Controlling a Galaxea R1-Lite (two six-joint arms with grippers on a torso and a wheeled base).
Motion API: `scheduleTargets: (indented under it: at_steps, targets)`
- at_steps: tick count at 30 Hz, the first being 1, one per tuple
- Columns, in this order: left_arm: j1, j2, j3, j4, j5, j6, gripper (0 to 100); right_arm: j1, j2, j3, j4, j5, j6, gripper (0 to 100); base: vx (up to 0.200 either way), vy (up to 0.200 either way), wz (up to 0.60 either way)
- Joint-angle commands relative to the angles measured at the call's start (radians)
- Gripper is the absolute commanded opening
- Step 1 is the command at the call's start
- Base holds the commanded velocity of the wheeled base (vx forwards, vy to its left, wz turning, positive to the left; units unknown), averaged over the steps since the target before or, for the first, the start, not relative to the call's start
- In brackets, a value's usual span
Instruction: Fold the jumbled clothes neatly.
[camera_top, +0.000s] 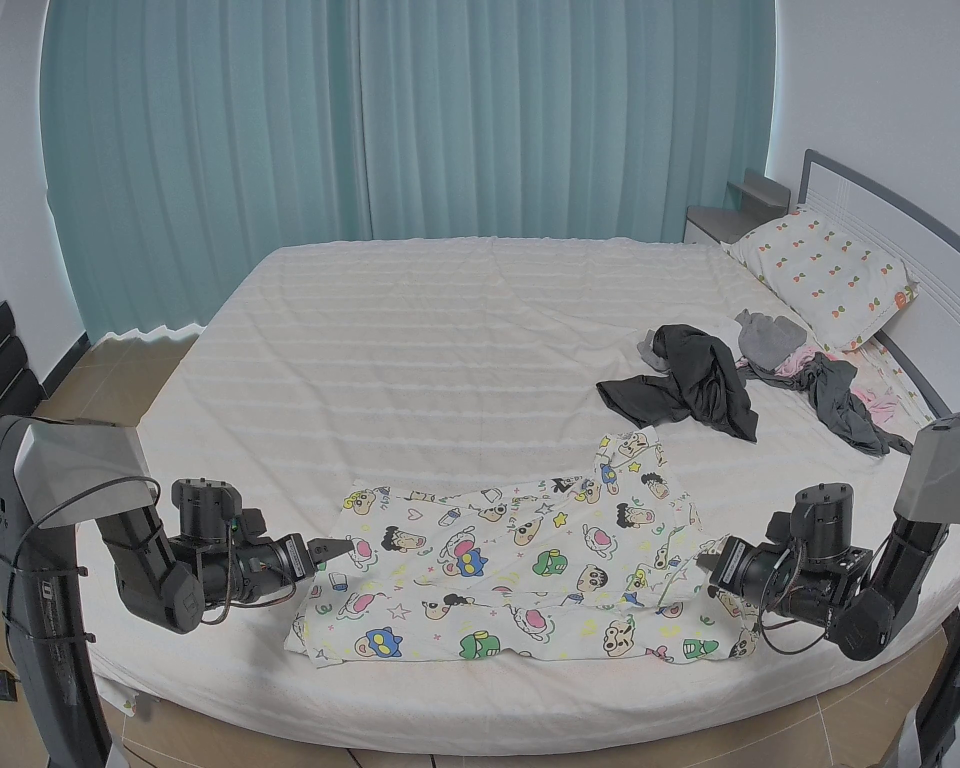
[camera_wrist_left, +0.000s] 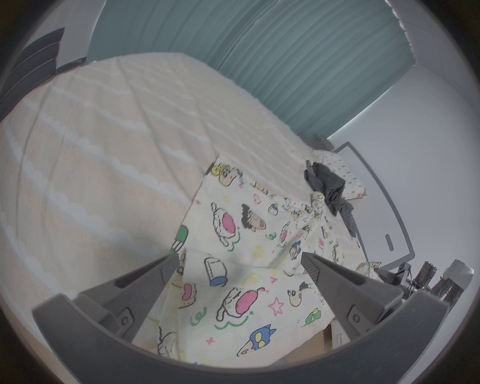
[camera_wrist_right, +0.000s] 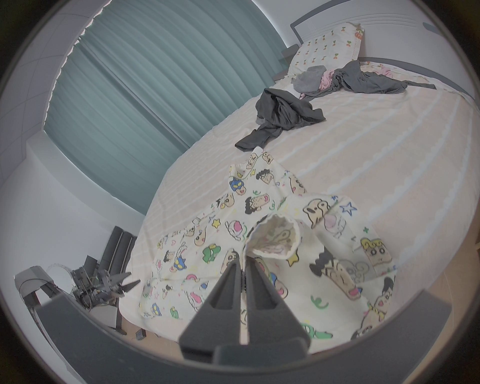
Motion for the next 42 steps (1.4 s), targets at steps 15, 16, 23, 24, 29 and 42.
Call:
scheduleTargets:
  at_steps: [15,16,23,24,29,42]
  targets:
    - [0.007,0.058,0.082,-0.070,-0.008,0.001,100,0.153,0.038,0.207,-0.012,-0.051,0.095,0,0.000,0.000,0.00]
    - [0.007,0.058,0.082,-0.070,-0.008,0.001,100,0.157,0.048,0.210,-0.014,-0.052,0.096,100,0.000,0.000,0.00]
    - [0.007,0.060,0.082,-0.070,-0.008,0.002,100,0.153,0.059,0.248,-0.023,-0.066,0.099,100,0.000,0.000,0.00]
    - [0.007,0.060,0.082,-0.070,-0.008,0.002,100,0.153,0.059,0.248,-0.023,-0.066,0.099,100,0.000,0.000,0.00]
    - [0.007,0.061,0.083,-0.070,-0.006,0.005,100,0.153,-0.018,0.254,-0.031,-0.104,0.124,100,0.000,0.000,0.00]
    - [0.005,0.081,0.091,-0.107,-0.003,0.011,100,-0.021,-0.091,0.240,0.018,-0.043,-0.077,100,0.000,0.000,0.00]
